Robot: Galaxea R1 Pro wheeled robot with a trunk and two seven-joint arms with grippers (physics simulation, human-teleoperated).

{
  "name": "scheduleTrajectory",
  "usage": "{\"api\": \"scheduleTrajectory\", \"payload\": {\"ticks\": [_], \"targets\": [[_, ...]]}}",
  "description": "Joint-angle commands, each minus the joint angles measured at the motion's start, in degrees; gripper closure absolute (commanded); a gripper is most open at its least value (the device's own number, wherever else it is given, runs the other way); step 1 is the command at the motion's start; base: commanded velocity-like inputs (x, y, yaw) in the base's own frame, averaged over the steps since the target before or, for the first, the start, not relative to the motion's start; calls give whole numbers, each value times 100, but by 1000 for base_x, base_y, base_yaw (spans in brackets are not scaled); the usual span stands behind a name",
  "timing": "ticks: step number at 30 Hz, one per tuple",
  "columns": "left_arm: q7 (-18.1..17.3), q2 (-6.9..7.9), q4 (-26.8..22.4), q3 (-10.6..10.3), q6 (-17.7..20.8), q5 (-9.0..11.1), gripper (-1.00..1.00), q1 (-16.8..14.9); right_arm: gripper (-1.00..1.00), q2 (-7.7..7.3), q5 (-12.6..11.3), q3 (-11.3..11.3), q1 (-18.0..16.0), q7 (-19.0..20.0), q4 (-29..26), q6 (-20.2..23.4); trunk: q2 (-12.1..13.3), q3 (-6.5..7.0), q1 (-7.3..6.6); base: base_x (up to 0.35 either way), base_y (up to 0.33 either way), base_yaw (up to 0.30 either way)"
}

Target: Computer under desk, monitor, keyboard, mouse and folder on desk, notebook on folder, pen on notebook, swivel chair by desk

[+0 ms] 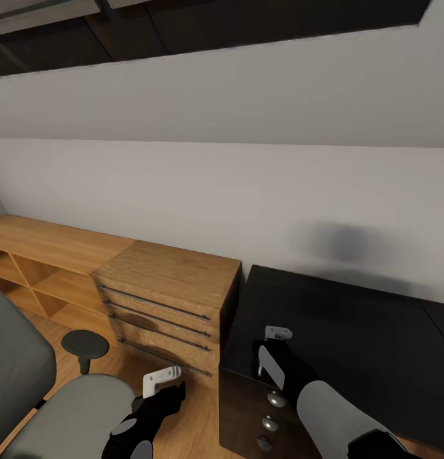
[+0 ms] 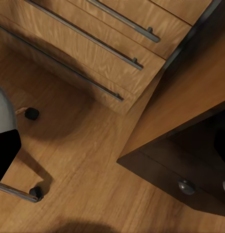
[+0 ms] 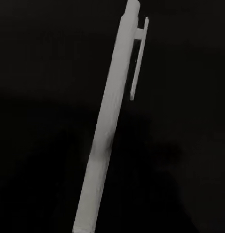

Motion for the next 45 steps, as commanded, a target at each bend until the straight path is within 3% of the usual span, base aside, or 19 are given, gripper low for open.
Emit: {"api": "scheduleTrajectory", "payload": {"ticks": [1, 24, 40, 45], "targets": [[54, 3, -9, -10, 10, 48, -100, -6, 100, -8, -92, 38, 0, -33, 19, 81, -4, -8, 1, 0, 0, 0], [59, 3, -9, -10, 11, 48, -100, -6, 100, -10, -97, 38, 0, -7, 14, 105, -4, -8, 1, 0, 0, 0], [63, 3, 8, -10, 8, 24, -100, -3, 100, -18, -88, 28, 0, -7, -12, 97, 638, 280, -351, -16, 0, 0], [63, 3, 9, -10, 9, 40, -100, -2, 100, -32, -81, 25, 0, -21, -449, 101, 839, 369, -461, -267, 0, 0]]}}
